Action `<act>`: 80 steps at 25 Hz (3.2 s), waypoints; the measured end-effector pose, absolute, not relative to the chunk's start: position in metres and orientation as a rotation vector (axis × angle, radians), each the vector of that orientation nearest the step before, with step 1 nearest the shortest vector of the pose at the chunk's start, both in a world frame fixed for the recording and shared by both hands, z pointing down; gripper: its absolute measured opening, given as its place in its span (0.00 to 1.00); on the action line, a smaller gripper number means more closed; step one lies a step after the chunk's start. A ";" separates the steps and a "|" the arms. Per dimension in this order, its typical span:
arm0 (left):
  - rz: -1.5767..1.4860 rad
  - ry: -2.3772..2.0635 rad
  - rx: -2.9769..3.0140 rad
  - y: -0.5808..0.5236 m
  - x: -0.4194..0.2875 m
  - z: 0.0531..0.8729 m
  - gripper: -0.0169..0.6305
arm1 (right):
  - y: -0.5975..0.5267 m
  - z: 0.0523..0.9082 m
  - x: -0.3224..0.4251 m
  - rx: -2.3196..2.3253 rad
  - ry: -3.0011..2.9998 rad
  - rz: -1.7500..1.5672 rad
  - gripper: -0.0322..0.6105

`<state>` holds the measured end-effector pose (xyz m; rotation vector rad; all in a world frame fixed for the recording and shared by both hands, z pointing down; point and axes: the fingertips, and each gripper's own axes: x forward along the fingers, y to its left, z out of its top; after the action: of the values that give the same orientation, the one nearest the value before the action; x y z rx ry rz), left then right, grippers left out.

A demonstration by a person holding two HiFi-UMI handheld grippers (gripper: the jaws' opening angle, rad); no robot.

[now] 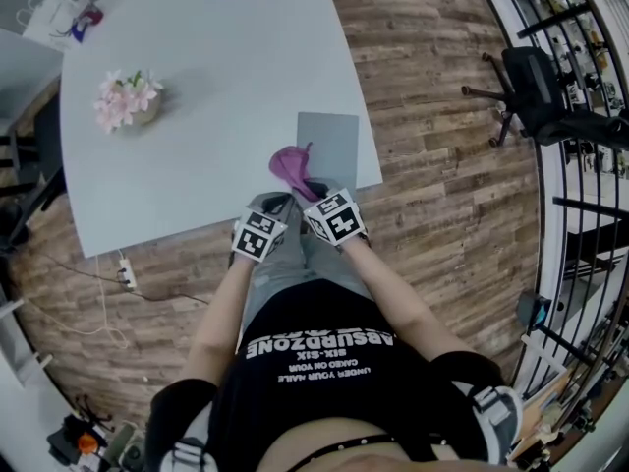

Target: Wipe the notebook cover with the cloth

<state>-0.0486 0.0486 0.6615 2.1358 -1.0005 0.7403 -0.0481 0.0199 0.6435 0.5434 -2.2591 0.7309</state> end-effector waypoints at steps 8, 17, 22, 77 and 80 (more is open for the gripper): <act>0.753 -0.975 2.149 0.061 -0.034 0.662 0.05 | 0.037 0.644 -0.041 0.525 -2.268 0.732 0.18; 0.756 -0.961 2.162 0.066 -0.026 0.659 0.05 | 0.040 0.645 -0.026 0.550 -2.254 0.737 0.18; 0.757 -0.960 2.176 0.067 -0.022 0.655 0.05 | 0.039 0.644 -0.014 0.580 -2.245 0.744 0.18; 1.080 -0.839 2.214 0.054 -0.008 0.676 0.05 | 0.020 0.659 0.113 0.910 -2.020 0.728 0.18; 1.072 -0.841 2.209 0.054 -0.008 0.676 0.05 | 0.020 0.660 0.114 0.911 -2.014 0.743 0.18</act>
<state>-0.0079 0.0539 0.6758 2.2092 -0.8410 1.0722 0.1138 0.0197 0.6604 0.9107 -2.0140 0.7431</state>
